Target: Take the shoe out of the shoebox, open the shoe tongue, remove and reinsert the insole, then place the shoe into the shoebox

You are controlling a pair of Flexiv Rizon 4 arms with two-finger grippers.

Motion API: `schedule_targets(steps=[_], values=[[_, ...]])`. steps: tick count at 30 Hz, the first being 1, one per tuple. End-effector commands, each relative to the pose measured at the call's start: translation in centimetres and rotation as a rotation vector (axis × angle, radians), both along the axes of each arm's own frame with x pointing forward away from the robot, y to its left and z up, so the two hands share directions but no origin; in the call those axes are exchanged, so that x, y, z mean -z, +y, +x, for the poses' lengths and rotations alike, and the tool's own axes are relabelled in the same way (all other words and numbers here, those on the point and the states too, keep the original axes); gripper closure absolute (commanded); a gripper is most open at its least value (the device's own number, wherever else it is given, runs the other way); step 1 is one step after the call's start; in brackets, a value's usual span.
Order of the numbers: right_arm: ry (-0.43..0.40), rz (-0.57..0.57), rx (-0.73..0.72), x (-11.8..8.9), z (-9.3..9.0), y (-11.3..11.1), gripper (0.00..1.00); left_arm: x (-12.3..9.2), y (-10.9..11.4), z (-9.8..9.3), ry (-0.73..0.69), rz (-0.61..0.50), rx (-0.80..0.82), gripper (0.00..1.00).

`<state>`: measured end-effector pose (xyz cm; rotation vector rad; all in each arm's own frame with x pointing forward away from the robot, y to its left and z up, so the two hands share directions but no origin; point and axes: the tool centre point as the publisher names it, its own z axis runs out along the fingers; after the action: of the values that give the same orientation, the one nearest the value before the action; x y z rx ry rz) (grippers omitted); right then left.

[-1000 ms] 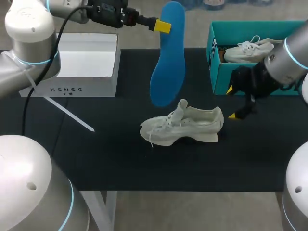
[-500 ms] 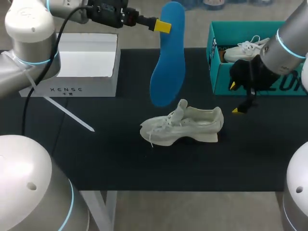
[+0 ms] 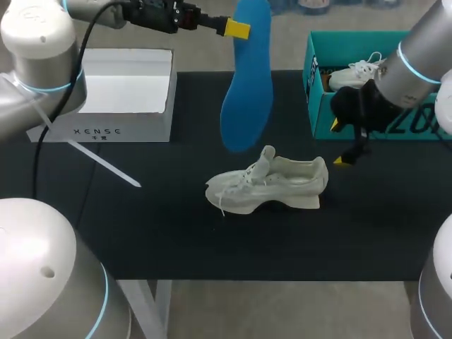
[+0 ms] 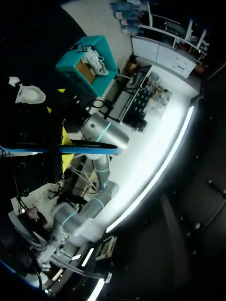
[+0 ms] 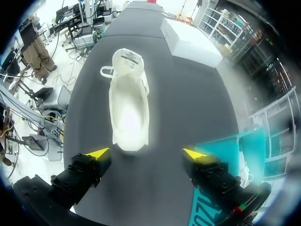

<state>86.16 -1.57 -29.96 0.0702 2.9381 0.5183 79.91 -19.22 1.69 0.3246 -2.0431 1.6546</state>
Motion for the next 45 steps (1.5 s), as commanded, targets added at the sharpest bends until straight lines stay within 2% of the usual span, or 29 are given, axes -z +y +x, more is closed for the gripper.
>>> schedule_targets(steps=[1, 5, 12, 18, 25, 32, 45], values=[[-0.004, -0.005, 0.002, -0.1, 0.0, 0.4, 0.00, -1.1, 0.7, -1.7, -0.010, -0.002, -0.011, 1.00], [-0.004, -0.004, -0.002, -0.2, 0.1, 0.8, 0.00, -1.5, 0.9, -2.4, -0.018, -0.010, 0.008, 1.00], [-0.001, -0.006, -0.011, 0.0, 0.2, 2.3, 0.00, -1.3, 0.9, -2.5, -0.003, -0.007, 0.008, 1.00], [0.001, -0.027, -0.022, 0.6, 1.5, 4.1, 0.00, -1.3, 0.9, -2.5, -0.003, -0.007, 0.008, 1.00], [0.046, -0.023, -0.032, 2.8, 2.8, 5.8, 0.00, -1.3, 0.9, -2.5, -0.003, -0.007, 0.008, 1.00], [0.070, -0.027, -0.019, 4.6, 3.7, 6.0, 0.00, -1.3, 0.9, -2.5, -0.003, -0.007, 0.008, 1.00], [0.109, -0.047, -0.026, 7.5, 3.7, 6.6, 0.00, -1.3, 0.9, -2.5, -0.003, -0.007, 0.008, 1.00]])
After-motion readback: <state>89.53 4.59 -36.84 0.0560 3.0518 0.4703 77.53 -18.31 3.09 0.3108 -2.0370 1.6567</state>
